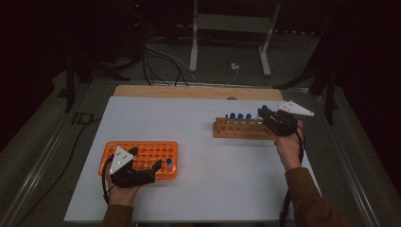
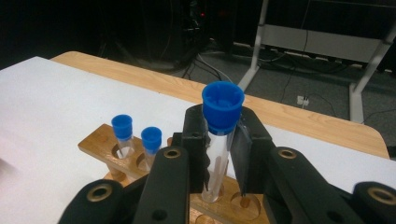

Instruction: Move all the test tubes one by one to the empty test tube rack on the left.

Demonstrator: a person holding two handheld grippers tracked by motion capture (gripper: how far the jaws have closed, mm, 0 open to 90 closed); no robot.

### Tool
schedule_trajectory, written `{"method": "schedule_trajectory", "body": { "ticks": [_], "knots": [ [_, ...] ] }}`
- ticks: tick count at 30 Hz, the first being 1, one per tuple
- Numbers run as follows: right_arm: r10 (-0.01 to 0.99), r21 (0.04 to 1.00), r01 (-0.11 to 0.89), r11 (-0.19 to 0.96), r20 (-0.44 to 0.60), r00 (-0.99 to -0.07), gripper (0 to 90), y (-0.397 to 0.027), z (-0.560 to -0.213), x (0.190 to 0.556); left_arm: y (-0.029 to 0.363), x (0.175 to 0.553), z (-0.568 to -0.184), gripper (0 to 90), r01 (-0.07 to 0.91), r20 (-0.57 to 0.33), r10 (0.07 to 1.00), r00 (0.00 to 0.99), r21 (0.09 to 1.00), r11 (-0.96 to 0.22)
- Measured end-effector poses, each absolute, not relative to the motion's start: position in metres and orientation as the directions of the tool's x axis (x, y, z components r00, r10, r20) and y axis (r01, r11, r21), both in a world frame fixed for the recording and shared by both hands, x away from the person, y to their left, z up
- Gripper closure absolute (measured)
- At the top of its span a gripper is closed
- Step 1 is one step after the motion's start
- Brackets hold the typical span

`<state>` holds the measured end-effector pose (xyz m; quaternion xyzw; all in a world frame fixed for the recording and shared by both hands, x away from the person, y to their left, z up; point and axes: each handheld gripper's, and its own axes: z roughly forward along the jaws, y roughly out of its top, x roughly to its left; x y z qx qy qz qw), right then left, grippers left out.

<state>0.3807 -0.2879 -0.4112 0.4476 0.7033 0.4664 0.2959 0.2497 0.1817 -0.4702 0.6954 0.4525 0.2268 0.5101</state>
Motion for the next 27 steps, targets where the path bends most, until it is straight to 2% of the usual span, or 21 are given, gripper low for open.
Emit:
{"method": "schedule_trajectory", "body": {
  "ticks": [27],
  "knots": [
    [0.857, 0.928, 0.328, 0.177, 0.018, -0.515, 77.3, -0.274, -0.406, 0.358, 0.171, 0.245, -0.466, 1.0, 0.370, -0.088, 0.858, 0.507, 0.921, -0.125]
  ]
}}
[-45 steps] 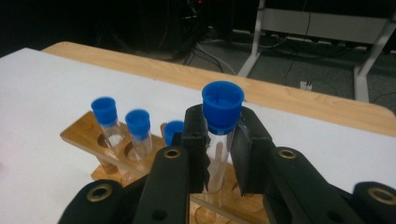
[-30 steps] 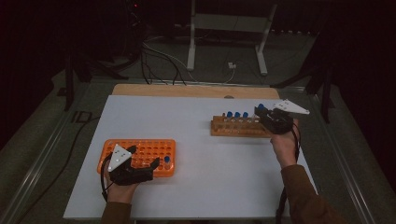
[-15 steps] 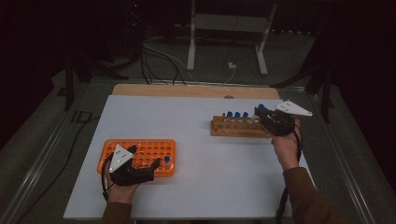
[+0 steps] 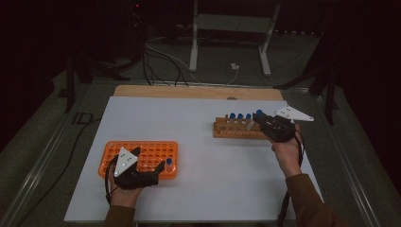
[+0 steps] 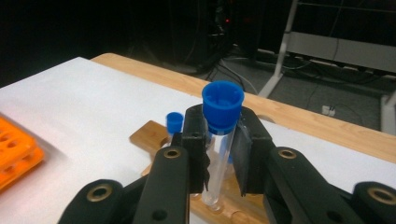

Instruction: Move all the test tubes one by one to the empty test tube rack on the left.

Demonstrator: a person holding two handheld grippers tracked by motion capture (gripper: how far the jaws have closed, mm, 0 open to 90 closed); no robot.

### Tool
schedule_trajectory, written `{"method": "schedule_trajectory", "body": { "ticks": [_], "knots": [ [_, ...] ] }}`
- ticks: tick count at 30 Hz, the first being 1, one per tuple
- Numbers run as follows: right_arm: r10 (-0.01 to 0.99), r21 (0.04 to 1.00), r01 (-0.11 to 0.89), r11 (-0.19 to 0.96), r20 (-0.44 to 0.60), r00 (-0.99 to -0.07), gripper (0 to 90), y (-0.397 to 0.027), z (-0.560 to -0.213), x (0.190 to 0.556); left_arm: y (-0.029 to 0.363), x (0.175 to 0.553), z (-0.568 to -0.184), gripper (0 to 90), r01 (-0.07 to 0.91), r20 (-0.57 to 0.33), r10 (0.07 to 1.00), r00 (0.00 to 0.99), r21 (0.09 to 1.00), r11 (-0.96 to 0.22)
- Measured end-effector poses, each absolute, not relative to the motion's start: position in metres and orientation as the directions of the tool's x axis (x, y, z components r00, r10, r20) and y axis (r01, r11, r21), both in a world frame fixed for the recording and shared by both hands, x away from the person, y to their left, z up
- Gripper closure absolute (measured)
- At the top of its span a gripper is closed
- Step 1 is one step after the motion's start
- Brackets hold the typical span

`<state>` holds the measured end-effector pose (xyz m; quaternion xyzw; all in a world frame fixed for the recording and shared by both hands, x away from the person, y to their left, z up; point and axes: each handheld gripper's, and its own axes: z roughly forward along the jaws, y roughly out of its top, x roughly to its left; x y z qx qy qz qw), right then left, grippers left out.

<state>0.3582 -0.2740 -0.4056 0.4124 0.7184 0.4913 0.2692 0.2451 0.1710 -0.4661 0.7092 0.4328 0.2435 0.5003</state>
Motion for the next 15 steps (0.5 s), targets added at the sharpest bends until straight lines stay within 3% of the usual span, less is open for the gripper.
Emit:
{"method": "schedule_trajectory", "body": {
  "ticks": [15],
  "knots": [
    [0.819, 0.926, 0.341, 0.161, 0.067, -0.569, 77.2, -0.2632, -0.4120, 0.3482, 0.1673, 0.2435, -0.4648, 1.0, 0.363, -0.074, 0.855, 0.513, 0.922, -0.138]
  ]
}}
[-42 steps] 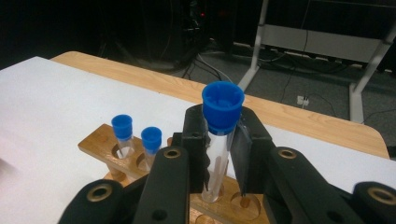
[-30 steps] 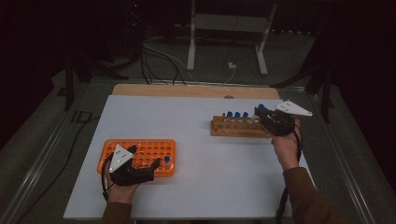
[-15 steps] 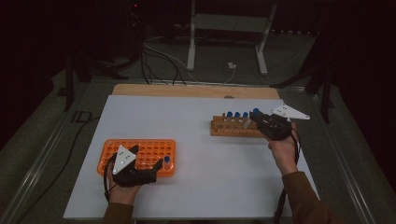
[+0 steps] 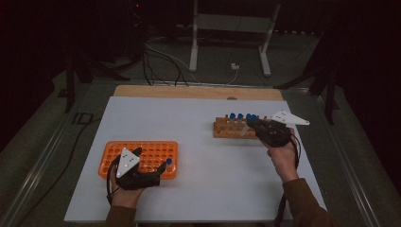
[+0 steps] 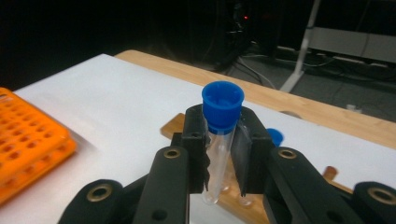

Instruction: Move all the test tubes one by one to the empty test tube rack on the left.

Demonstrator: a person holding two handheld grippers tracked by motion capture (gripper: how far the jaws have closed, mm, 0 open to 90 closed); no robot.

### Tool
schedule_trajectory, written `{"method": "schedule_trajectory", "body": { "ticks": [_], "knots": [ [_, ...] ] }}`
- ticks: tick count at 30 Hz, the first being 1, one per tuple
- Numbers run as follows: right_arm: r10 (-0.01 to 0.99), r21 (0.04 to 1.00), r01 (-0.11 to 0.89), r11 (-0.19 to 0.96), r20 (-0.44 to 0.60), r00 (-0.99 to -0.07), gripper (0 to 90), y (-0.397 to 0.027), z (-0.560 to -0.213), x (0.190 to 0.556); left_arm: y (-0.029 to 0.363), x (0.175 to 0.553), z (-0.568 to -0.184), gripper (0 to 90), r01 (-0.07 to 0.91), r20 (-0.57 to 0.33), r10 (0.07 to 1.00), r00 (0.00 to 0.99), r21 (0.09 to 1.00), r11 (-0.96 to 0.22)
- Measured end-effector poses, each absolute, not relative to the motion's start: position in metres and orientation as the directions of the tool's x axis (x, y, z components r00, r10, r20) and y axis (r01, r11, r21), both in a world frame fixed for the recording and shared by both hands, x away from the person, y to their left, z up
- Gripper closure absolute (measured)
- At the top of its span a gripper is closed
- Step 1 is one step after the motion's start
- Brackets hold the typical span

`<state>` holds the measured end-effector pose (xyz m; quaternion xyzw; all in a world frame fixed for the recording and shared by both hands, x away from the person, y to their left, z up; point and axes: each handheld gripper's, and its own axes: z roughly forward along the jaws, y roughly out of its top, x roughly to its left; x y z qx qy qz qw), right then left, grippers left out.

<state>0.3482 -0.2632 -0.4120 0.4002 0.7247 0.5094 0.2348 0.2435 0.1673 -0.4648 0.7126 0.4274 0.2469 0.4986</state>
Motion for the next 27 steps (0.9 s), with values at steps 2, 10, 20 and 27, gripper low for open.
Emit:
{"method": "schedule_trajectory", "body": {
  "ticks": [2, 10, 20, 27],
  "knots": [
    [0.812, 0.925, 0.350, 0.147, 0.089, -0.577, 77.2, -0.262, -0.413, 0.347, 0.167, 0.243, -0.464, 1.0, 0.361, -0.071, 0.854, 0.515, 0.922, -0.142],
    [0.796, 0.920, 0.357, 0.163, 0.091, -0.598, 77.3, -0.258, -0.418, 0.342, 0.162, 0.245, -0.458, 1.0, 0.353, -0.068, 0.848, 0.526, 0.924, -0.145],
    [0.773, 0.914, 0.361, 0.185, 0.092, -0.628, 77.2, -0.249, -0.420, 0.336, 0.145, 0.248, -0.442, 1.0, 0.332, -0.047, 0.829, 0.558, 0.928, -0.171],
    [0.748, 0.910, 0.365, 0.196, 0.102, -0.656, 77.2, -0.241, -0.420, 0.329, 0.130, 0.255, -0.433, 1.0, 0.323, -0.039, 0.815, 0.578, 0.928, -0.184]
  ]
}}
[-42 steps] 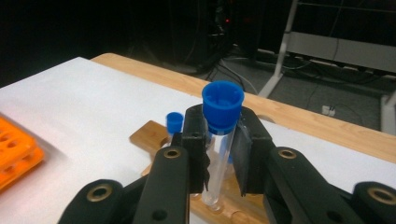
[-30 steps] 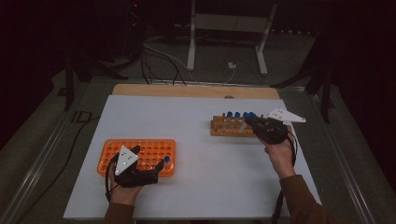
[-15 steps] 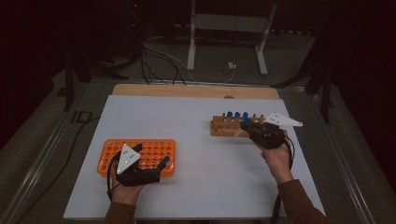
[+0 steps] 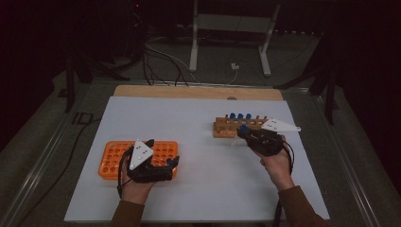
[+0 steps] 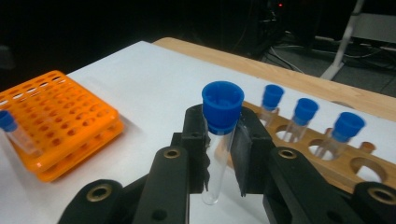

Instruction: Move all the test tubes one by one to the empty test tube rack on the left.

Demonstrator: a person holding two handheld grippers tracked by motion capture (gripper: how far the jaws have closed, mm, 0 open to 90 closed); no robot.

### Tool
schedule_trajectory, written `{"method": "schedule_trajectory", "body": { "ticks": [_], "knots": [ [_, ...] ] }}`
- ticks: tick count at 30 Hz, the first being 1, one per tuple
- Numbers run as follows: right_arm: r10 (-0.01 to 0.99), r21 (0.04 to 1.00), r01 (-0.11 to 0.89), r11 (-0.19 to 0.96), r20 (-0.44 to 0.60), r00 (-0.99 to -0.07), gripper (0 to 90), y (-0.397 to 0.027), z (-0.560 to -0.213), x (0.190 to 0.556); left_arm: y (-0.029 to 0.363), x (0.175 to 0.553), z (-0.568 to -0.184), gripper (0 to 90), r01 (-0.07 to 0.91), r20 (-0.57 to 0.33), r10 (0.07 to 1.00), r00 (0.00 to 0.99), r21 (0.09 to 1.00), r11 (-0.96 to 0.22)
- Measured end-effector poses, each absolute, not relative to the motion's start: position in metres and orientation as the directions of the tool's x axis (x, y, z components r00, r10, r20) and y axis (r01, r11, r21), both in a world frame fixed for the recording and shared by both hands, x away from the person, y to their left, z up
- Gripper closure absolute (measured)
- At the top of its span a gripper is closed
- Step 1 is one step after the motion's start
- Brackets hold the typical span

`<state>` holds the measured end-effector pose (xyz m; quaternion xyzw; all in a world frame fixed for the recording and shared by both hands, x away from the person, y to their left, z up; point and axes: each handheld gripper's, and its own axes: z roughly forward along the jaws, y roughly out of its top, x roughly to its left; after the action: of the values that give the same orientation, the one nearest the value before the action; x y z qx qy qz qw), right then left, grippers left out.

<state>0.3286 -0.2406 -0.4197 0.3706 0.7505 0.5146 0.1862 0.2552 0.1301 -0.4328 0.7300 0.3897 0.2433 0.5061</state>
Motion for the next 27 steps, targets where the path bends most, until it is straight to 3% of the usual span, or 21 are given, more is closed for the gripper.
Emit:
{"method": "schedule_trajectory", "body": {
  "ticks": [27],
  "knots": [
    [0.667, 0.904, 0.350, 0.247, 0.104, -0.738, 77.2, -0.212, -0.411, 0.313, 0.070, 0.264, -0.423, 1.3, 0.279, 0.006, 0.756, 0.655, 0.927, -0.250]
  ]
}}
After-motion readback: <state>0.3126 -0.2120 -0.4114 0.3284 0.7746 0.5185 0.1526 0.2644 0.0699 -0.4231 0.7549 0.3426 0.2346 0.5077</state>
